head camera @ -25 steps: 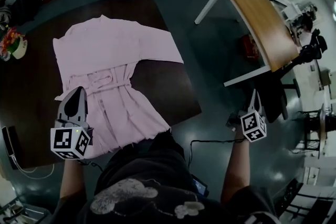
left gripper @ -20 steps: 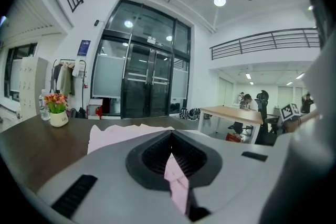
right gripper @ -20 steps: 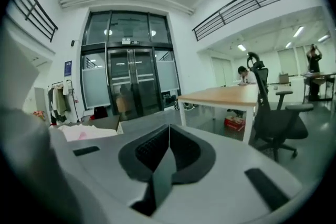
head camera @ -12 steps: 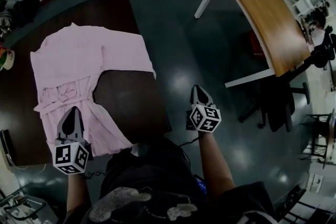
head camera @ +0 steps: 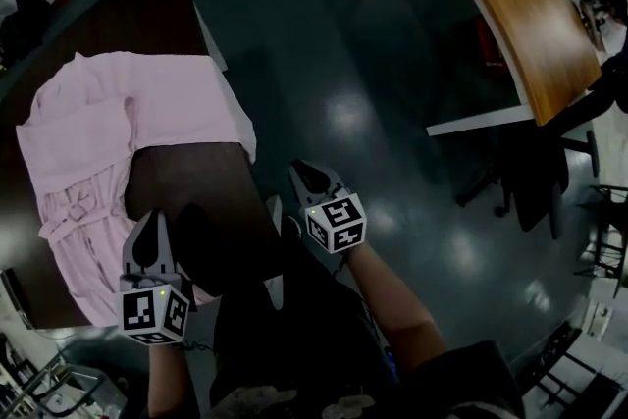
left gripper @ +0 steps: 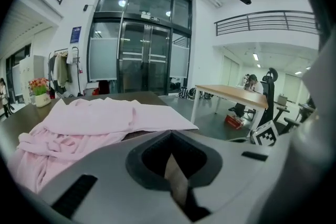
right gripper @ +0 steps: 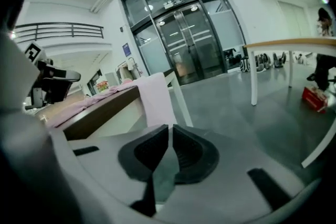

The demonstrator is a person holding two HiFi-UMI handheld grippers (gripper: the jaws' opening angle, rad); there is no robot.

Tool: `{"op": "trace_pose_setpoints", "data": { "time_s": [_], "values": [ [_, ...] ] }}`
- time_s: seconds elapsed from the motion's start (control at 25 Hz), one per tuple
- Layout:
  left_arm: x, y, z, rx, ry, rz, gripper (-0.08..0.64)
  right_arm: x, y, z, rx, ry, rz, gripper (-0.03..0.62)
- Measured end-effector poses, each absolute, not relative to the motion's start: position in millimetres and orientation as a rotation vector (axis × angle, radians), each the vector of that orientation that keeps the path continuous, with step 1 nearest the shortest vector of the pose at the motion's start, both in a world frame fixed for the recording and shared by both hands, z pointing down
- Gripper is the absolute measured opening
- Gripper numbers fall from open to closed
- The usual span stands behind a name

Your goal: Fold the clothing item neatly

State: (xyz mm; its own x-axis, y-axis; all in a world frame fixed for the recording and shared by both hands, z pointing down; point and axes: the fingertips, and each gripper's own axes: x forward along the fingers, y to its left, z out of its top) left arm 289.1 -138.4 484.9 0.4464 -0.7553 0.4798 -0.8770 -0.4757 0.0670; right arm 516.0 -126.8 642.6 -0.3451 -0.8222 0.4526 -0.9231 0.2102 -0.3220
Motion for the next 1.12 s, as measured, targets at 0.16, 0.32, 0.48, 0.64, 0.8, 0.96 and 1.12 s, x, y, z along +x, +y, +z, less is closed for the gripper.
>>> {"op": "trace_pose_setpoints", "data": {
  "time_s": [0.16,0.32,0.48,0.64,0.8,0.96,1.12],
  "values": [
    [317.3,-149.6,504.8,2.423,-1.354,0.606,0.009,478.7,-139.1,656.4,1.508,-2.437,0.823,0.032],
    [329.2,-156.5,510.7,2.423,-1.347,0.581,0.009,445.5,-145.6,675.8,1.344,-2.484,0.853,0.117],
    [337.3,-155.1,517.1,2.427,-1.322,0.552,0.009,443.7,-161.0,689.3,1.400,-2.433,0.820,0.120],
    [334.5,-148.4,522.4,2.402,-1.316,0.532,0.009,435.2,-172.9,691.0,1.368,-2.461,0.705,0.120],
    [331.2,-140.5,526.7,2.383,-1.309,0.515,0.009,439.9,-174.1,689.8,1.381,-2.432,0.653,0.118],
    [326.9,-142.6,535.2,2.345,-1.309,0.472,0.009,453.9,-175.2,690.8,1.426,-2.368,0.623,0.040],
    [323.1,-143.9,536.5,2.339,-1.329,0.444,0.009,478.4,-174.1,683.0,1.510,-2.316,0.617,0.014]
  ]
}}
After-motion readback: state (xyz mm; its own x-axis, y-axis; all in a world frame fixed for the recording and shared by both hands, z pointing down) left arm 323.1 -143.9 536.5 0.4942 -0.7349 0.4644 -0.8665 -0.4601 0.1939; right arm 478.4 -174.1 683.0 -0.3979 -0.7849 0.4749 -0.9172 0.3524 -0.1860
